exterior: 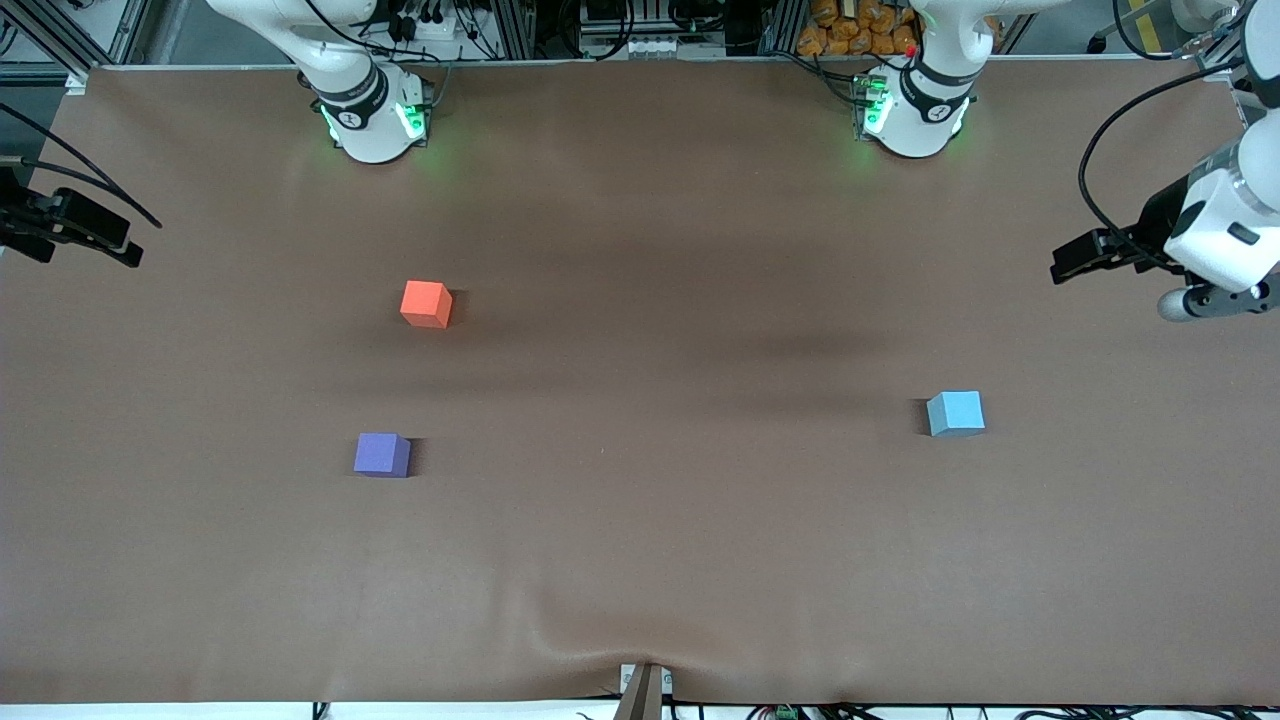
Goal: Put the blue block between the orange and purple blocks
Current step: 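Move the left gripper down toward the light blue cube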
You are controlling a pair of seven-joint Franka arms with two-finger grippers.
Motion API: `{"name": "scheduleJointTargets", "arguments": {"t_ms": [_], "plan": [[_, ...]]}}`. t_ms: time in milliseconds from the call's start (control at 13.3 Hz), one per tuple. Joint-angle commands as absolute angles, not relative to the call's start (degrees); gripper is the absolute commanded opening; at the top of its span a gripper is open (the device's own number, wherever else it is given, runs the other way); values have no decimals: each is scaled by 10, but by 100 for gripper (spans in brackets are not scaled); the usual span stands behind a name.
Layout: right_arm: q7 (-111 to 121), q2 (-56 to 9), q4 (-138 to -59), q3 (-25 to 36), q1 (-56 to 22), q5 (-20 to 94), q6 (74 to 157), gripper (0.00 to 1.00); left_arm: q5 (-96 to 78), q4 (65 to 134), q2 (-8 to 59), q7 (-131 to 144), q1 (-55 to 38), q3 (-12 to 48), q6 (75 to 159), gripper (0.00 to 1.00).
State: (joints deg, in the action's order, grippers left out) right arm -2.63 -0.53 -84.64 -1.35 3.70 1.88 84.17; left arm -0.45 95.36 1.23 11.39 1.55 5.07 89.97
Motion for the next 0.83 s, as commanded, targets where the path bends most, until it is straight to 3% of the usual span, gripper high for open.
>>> {"name": "scheduleJointTargets", "arguments": {"t_ms": [0,527,752], "plan": [[-17,4,-853,-21,51,31,839,100,-9,985,7,107,18,50,936,100],[-17,4,-853,-21,51,32,839,100,-8,1083,14,107,24,50,1062,100],[-18,4,-853,-21,50,32,840,100,-8,1087,46,107,24,51,1091,100]]}}
